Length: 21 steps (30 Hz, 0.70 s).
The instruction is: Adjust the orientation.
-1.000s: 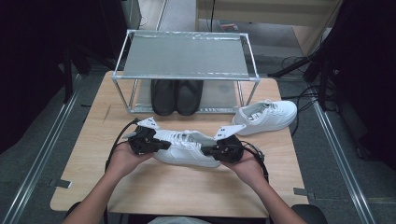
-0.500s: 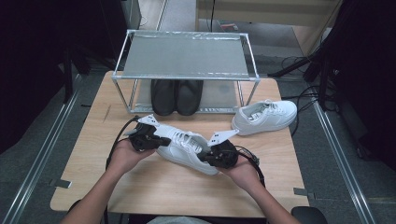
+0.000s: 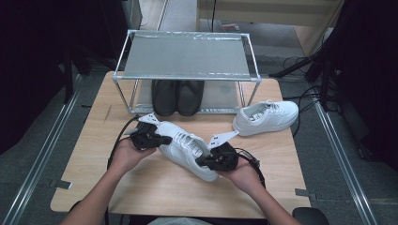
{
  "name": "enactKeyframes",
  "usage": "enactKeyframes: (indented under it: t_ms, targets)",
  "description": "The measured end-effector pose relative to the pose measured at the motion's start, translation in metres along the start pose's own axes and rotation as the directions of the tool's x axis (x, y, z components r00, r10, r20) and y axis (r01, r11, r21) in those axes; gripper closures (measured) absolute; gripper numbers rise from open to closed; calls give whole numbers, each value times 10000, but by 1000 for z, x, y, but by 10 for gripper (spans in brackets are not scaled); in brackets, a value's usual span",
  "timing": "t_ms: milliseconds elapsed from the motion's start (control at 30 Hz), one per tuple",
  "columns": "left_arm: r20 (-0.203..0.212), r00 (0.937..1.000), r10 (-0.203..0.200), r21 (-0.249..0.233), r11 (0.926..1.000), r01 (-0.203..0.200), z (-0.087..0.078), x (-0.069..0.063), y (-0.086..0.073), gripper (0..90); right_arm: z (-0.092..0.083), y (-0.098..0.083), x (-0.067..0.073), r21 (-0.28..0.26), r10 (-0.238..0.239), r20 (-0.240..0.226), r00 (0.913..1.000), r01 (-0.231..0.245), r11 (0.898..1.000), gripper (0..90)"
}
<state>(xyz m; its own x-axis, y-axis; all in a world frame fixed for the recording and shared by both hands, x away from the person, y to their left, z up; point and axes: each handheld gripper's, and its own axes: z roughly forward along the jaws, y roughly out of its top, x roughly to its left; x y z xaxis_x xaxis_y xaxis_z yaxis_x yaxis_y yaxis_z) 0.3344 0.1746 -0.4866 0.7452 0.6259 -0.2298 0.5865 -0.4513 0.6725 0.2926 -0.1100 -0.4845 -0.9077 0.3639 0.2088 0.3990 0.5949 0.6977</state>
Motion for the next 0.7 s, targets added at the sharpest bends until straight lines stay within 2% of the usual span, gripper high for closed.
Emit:
enactKeyframes:
  t_ms: [100,133,167,333,467,700]
  targets:
    - [-126,9998,182,4,9998,-182,-1,-2,0,896,-1,1,-2,29,-92,34,10000,92,10000,900]
    - [-236,9991,341,-12,9994,-342,-3,-3,0,898,-3,1,-3,1,-122,105,9999,122,9999,900]
    - [-332,9989,333,-42,9994,-335,-4,-4,0,899,-6,1,-4,-71,-88,231,9997,90,9999,900]
    - [-358,9992,198,-58,9998,-201,-10,-8,-4,898,-24,2,-18,-716,165,571,9982,-124,9974,900]
    - [-271,9996,82,-39,10000,-83,-14,-14,-10,892,-35,1,-34,-945,435,842,9955,-355,9949,900]
    - [-101,9991,-419,4,9991,419,-14,-20,-24,882,-31,5,-53,-832,596,918,9940,-520,9952,900]
